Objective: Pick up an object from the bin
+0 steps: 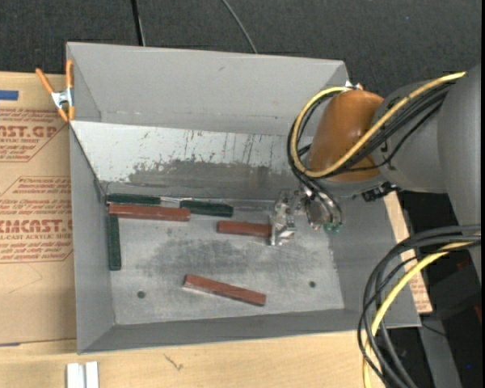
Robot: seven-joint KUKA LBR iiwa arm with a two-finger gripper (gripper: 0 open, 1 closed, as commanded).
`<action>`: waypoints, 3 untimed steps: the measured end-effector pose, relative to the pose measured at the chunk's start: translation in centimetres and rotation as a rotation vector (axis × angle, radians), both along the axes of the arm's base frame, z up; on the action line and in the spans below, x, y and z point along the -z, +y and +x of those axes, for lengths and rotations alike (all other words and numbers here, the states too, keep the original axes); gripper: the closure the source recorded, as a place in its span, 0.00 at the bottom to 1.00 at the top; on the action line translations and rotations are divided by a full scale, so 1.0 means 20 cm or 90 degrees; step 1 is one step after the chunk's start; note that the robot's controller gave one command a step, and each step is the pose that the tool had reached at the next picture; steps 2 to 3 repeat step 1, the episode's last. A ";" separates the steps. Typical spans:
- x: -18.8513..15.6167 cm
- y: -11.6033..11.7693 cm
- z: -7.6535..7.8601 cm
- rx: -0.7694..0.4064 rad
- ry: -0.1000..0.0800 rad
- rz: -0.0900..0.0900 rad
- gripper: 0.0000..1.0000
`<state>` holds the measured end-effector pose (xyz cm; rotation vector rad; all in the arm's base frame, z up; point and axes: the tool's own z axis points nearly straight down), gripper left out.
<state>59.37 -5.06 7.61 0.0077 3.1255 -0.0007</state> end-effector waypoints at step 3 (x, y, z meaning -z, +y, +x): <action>-0.70 0.02 -0.13 0.024 0.008 0.000 1.00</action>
Offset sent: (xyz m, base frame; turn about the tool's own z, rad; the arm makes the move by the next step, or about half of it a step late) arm 0.0000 0.0000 0.0000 0.0000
